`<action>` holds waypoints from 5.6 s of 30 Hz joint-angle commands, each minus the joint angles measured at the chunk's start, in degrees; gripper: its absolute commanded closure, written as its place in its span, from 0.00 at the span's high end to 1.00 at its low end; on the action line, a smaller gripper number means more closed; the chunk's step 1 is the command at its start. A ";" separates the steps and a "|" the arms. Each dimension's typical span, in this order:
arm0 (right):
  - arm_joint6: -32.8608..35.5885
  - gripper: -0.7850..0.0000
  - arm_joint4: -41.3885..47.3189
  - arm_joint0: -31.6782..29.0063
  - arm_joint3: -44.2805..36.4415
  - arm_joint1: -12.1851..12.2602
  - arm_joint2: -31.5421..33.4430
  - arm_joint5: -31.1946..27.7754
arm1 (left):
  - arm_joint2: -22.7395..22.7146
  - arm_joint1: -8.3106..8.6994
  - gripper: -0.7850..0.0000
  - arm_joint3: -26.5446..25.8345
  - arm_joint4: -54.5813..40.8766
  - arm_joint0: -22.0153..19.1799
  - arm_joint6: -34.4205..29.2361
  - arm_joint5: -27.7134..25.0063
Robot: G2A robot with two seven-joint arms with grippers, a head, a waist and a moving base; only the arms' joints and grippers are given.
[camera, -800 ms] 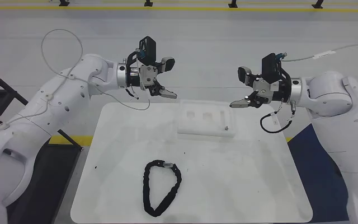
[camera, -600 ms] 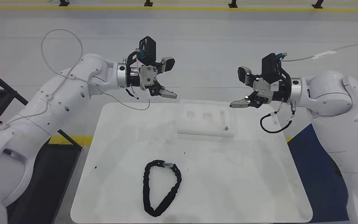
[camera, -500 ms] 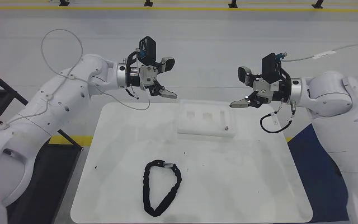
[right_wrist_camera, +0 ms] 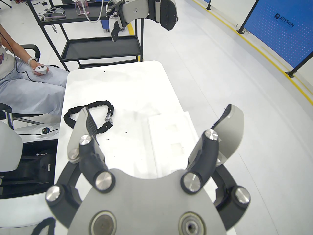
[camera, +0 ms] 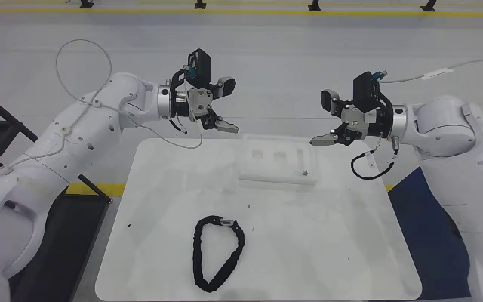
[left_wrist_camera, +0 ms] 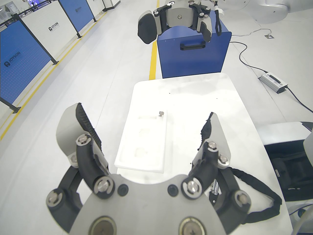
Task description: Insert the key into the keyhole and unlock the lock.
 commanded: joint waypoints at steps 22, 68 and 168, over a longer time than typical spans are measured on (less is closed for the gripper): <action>-2.17 1.00 -1.47 -1.34 9.82 -0.58 -3.26 5.24 | 0.00 0.00 1.00 0.00 -0.01 0.00 -0.01 0.00; 8.51 1.00 -4.13 7.67 39.35 -16.89 -26.90 43.56 | 0.00 0.00 1.00 0.00 -0.01 0.00 -0.01 0.00; 11.21 0.00 -19.49 8.88 44.02 -24.95 -25.42 65.32 | 0.00 0.00 1.00 0.00 -0.01 0.00 -0.01 0.00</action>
